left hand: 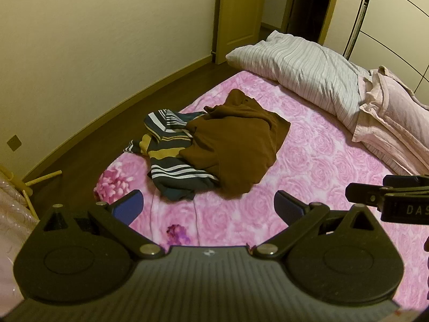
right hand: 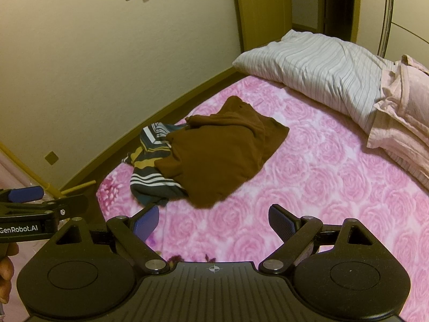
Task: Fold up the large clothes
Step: 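Move both grippers toward the crumpled brown shirt on the bed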
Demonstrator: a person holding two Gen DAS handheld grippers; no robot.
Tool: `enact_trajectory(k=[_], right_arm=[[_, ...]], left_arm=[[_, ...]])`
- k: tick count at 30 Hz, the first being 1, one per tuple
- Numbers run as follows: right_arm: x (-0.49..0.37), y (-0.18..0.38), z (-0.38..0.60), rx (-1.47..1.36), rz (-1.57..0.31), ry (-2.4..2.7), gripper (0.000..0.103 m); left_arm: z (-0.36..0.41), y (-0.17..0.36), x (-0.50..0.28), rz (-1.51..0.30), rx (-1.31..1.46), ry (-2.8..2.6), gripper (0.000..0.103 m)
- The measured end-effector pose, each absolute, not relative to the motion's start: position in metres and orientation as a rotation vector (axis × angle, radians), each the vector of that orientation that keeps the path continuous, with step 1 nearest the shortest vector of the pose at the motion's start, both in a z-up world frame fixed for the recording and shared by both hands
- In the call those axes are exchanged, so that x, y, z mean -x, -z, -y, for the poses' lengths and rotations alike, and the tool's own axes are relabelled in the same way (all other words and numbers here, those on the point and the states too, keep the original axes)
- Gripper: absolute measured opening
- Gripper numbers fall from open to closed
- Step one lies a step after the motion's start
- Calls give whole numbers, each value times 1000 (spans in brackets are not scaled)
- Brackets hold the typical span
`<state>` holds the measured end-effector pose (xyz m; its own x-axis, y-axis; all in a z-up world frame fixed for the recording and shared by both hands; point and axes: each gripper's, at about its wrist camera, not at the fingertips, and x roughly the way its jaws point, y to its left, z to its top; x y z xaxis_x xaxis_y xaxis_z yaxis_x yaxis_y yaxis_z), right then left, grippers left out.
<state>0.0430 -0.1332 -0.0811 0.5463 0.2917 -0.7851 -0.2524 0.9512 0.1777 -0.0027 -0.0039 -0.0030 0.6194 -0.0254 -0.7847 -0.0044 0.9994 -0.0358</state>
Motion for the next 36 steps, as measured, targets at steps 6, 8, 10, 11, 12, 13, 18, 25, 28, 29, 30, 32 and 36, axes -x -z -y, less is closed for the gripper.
enact_trajectory(k=[6,8,10,11,12,13,18,25,28,29,30,32,36], right_arm=[[-43,81,133,-46,-939,-322,86],[-43,81,133,-46,-939,-322,86],[-43,81,133,-46,-940,-323,86],[-43,81,133,-46,-940,-323,86],[-43,81,133,-46,-940,-322,86],[-43,81,133,-46,-940,-322,86],[-41,84,135,-47,-941,-323,86],[-42,84,135,-47,-941,-323,86],[-42,84,135,-47,-942,-323,86],[-42,84,135,-47,-942,-323,86],[-43,83,135,-47,-942,-324,86],[-44,82,135,-47,-943,-323,86],[-44,89,141,-47,-947,-325,86]], left_arm=[[3,4,3,-903,36,13,102],[3,4,2,-903,36,14,102],[3,4,2,-903,38,13,102],[3,3,2,-904,37,13,102],[3,4,2,-903,37,13,102],[3,4,3,-903,37,13,102],[3,4,3,-903,39,13,102],[2,4,3,-903,38,14,102],[2,4,3,-903,39,13,102],[2,4,2,-904,40,13,102],[2,4,2,-904,39,14,102],[3,5,3,-903,39,13,102],[2,5,3,-904,40,16,102]])
